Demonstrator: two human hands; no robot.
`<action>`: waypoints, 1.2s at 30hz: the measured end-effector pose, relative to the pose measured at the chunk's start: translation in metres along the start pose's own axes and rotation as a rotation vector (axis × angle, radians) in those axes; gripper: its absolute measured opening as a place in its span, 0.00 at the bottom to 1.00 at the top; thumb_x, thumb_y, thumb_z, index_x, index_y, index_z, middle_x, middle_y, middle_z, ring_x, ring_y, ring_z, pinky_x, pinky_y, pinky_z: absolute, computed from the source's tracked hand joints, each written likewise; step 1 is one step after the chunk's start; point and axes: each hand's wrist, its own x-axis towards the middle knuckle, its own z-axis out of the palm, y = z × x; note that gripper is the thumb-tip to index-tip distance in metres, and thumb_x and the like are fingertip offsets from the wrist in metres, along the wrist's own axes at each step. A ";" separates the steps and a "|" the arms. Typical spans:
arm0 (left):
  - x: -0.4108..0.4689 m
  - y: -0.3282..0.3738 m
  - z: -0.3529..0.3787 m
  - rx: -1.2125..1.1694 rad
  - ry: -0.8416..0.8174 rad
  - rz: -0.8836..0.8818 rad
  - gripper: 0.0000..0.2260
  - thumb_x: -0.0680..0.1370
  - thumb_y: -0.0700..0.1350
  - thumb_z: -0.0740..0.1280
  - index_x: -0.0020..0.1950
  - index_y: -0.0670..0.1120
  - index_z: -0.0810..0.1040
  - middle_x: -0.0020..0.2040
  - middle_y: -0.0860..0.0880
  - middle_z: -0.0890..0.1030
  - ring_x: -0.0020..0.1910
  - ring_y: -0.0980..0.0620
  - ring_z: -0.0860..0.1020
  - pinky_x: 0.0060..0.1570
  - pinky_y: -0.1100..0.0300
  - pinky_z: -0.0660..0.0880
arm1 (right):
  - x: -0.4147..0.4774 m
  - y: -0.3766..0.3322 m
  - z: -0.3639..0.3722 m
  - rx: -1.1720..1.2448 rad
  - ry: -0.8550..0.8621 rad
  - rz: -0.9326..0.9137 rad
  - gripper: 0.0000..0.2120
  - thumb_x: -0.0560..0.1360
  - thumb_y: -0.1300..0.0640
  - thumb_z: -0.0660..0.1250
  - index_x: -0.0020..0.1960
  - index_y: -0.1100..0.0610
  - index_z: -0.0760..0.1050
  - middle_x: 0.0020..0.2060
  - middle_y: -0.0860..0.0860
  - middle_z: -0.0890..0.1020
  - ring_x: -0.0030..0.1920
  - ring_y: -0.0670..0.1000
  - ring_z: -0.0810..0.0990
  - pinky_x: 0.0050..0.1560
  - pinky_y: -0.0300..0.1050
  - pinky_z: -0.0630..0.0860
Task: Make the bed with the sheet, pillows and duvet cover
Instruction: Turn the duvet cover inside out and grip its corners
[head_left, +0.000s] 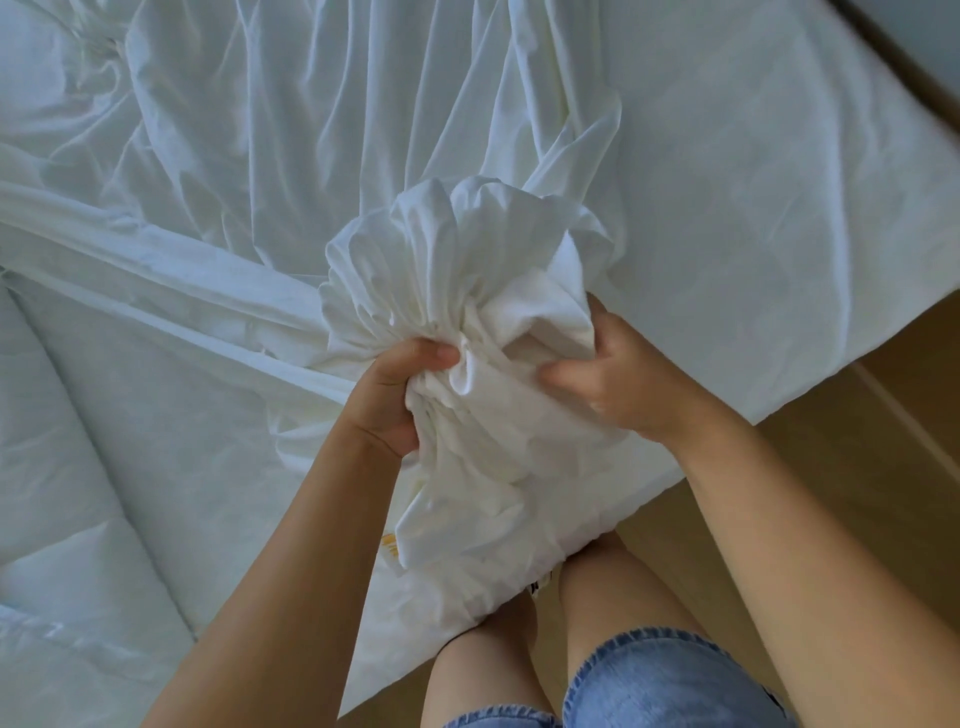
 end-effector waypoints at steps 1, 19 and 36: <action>0.001 0.000 0.001 -0.018 0.000 0.018 0.11 0.58 0.40 0.68 0.38 0.45 0.85 0.35 0.47 0.83 0.36 0.49 0.83 0.37 0.57 0.79 | 0.000 -0.002 0.003 -0.030 0.065 -0.044 0.12 0.73 0.59 0.68 0.55 0.51 0.72 0.51 0.52 0.79 0.51 0.47 0.79 0.54 0.41 0.77; -0.013 -0.005 -0.009 0.210 0.018 -0.170 0.15 0.52 0.40 0.71 0.38 0.44 0.84 0.35 0.45 0.83 0.33 0.47 0.82 0.32 0.58 0.78 | -0.009 -0.001 -0.022 0.499 0.255 0.377 0.20 0.75 0.40 0.62 0.46 0.57 0.78 0.35 0.53 0.83 0.35 0.50 0.82 0.34 0.39 0.77; -0.019 0.003 -0.012 -0.008 -0.036 0.099 0.14 0.57 0.39 0.70 0.41 0.45 0.85 0.38 0.48 0.84 0.39 0.49 0.83 0.38 0.58 0.79 | 0.015 -0.014 0.037 0.283 0.231 0.178 0.11 0.75 0.44 0.65 0.42 0.51 0.78 0.39 0.44 0.83 0.41 0.43 0.81 0.44 0.34 0.75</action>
